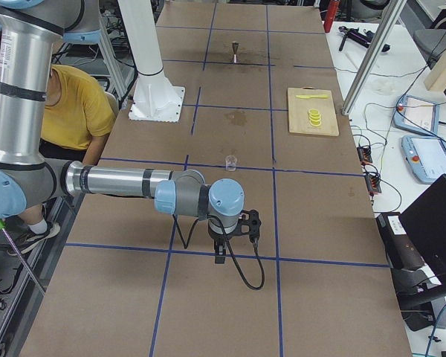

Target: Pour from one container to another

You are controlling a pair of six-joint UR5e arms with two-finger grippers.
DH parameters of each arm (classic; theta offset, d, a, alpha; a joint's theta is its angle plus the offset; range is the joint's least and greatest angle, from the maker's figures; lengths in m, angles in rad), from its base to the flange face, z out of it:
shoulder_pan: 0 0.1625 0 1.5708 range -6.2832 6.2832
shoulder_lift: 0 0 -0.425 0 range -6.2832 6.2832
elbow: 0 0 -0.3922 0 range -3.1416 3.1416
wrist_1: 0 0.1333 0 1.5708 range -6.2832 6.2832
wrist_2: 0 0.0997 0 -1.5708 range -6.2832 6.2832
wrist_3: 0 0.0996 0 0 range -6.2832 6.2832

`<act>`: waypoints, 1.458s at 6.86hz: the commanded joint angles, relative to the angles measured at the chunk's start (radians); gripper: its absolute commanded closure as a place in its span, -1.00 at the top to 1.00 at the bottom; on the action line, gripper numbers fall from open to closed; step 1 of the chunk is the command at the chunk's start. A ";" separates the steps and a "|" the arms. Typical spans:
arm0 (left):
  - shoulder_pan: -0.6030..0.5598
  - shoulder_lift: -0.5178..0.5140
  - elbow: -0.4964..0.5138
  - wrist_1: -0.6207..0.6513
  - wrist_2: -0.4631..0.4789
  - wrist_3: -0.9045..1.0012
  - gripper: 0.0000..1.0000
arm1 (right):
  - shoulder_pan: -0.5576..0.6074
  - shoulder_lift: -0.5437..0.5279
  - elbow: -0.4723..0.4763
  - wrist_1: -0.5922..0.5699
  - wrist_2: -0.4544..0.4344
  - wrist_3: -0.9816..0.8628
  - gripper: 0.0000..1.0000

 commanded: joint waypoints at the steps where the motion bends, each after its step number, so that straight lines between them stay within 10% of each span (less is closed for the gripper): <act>1: 0.004 -0.004 0.008 -0.001 0.000 -0.001 1.00 | 0.000 -0.035 0.018 0.003 -0.006 -0.005 1.00; 10: 0.001 -0.001 -0.011 -0.001 -0.014 0.002 1.00 | 0.000 -0.034 0.093 0.072 -0.052 0.096 1.00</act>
